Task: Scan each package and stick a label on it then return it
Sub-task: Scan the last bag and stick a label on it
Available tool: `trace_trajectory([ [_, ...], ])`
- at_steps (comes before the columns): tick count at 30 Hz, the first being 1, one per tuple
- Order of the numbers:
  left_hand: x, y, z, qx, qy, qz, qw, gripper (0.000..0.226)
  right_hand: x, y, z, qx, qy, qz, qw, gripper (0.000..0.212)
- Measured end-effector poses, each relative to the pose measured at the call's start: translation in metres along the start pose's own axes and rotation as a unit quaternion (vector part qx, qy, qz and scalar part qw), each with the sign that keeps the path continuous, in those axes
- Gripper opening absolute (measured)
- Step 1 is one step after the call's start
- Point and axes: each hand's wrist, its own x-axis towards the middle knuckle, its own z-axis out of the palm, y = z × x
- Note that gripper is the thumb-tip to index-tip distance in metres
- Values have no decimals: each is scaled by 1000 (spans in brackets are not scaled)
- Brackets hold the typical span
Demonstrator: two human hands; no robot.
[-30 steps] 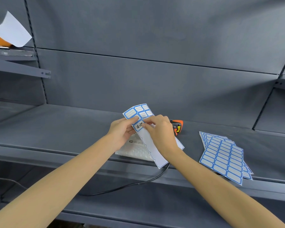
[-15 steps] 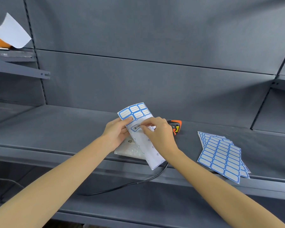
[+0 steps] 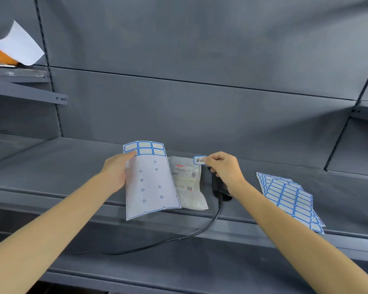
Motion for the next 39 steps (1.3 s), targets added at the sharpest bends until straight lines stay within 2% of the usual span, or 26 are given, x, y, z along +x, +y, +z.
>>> trace_trajectory([
  [3, 1, 2, -5, 1, 6, -11, 1000, 35, 5, 4, 2, -15, -30, 30, 999, 9],
  [9, 4, -3, -11, 2, 7, -21, 1000, 34, 5, 7, 6, -38, -140, 109, 983, 8],
  [17, 3, -7, -7, 1, 2, -27, 1000, 32, 8, 4, 20, -143, -149, 72, 976, 10],
  [23, 2, -8, -7, 5, -3, -30, 1000, 34, 7, 7, 28, -239, -143, 6, 960, 7],
  [25, 1, -8, -7, 4, -3, -30, 1000, 34, 5, 8, 30, -281, -130, -16, 951, 19],
  [28, 0, -9, -9, 1, -5, -29, 1000, 34, -3, 11, 26, -361, -106, -152, 914, 25],
  [31, 0, -8, -11, 2, -4, -26, 1000, 33, -13, 17, 20, -415, -158, -267, 855, 37],
  [34, 0, -6, -12, 3, -7, -25, 1000, 33, -17, 19, 13, -402, -191, -271, 854, 49],
  [39, -2, -5, -10, -4, -10, -24, 1000, 34, -11, 16, 9, -448, -262, -244, 819, 65],
])
